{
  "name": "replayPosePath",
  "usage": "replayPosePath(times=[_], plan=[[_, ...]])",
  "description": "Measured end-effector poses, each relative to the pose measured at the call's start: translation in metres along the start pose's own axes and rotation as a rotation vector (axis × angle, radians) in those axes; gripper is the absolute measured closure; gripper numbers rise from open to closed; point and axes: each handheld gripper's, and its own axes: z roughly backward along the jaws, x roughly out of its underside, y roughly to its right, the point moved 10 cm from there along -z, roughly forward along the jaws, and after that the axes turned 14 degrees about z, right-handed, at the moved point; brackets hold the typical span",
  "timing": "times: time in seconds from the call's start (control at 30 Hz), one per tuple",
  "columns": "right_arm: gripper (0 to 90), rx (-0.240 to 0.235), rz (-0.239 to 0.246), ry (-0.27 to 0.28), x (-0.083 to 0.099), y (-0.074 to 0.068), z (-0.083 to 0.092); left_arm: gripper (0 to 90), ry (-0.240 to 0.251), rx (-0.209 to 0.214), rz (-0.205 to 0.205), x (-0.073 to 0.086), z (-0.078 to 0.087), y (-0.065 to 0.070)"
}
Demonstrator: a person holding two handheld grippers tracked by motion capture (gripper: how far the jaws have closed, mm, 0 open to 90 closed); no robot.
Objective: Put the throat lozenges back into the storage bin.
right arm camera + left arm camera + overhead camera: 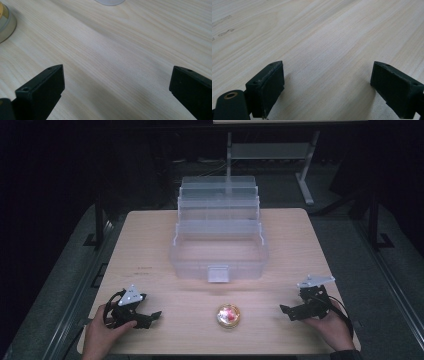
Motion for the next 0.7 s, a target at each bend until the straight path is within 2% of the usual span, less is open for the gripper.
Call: replayPosePath(times=[0.7], plan=[[0.0,-0.054,0.064,-0.001,-0.025,-0.016,0.002,11.0,0.002,0.000,0.001,0.000,0.000,0.000]])
